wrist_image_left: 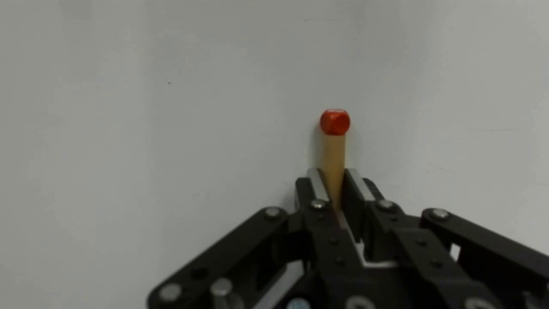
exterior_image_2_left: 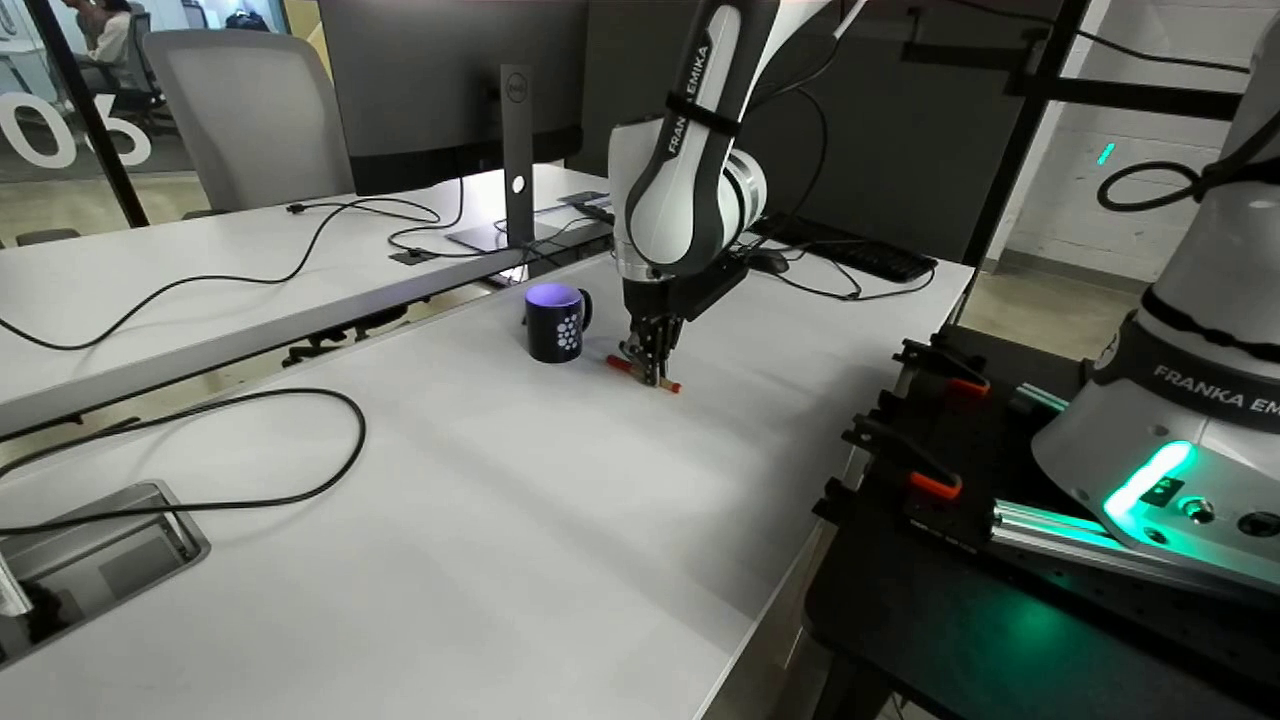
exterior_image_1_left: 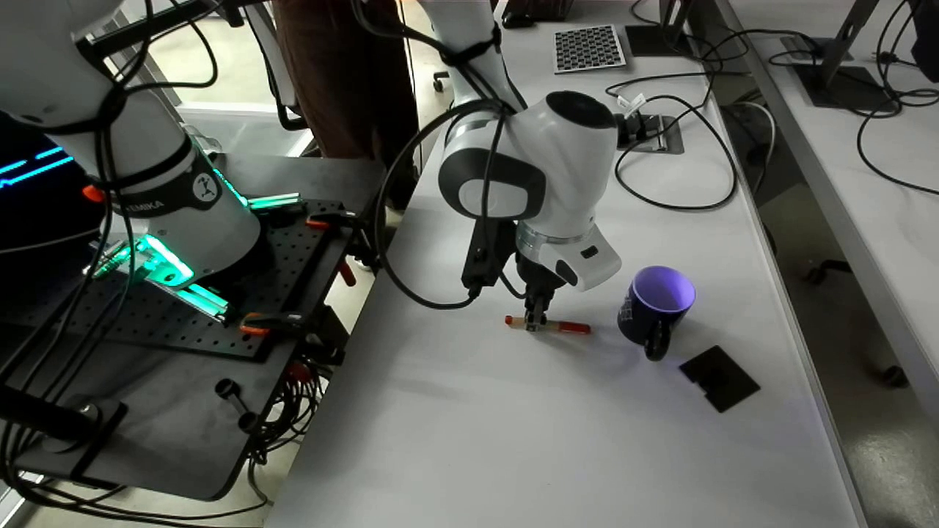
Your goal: Pick up the pen from the table and put it in the black cup.
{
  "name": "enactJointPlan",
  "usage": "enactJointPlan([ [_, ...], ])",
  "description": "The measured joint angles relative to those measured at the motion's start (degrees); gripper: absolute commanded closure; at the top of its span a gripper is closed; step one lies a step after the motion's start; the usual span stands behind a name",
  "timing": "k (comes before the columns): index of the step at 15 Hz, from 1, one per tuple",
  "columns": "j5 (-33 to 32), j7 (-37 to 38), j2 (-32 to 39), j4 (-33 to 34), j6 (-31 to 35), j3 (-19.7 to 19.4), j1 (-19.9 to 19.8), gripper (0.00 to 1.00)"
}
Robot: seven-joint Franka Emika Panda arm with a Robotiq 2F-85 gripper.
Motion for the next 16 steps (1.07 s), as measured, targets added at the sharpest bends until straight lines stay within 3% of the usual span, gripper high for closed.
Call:
enactJointPlan([
  [10,0.0,0.6,0.0,0.0,0.1,0.0,0.4,0.96],
  [11,0.0,0.8,0.0,0.0,0.1,0.0,0.5,0.85],
  [16,0.0,0.9,0.0,0.0,0.1,0.0,0.4,0.85],
])
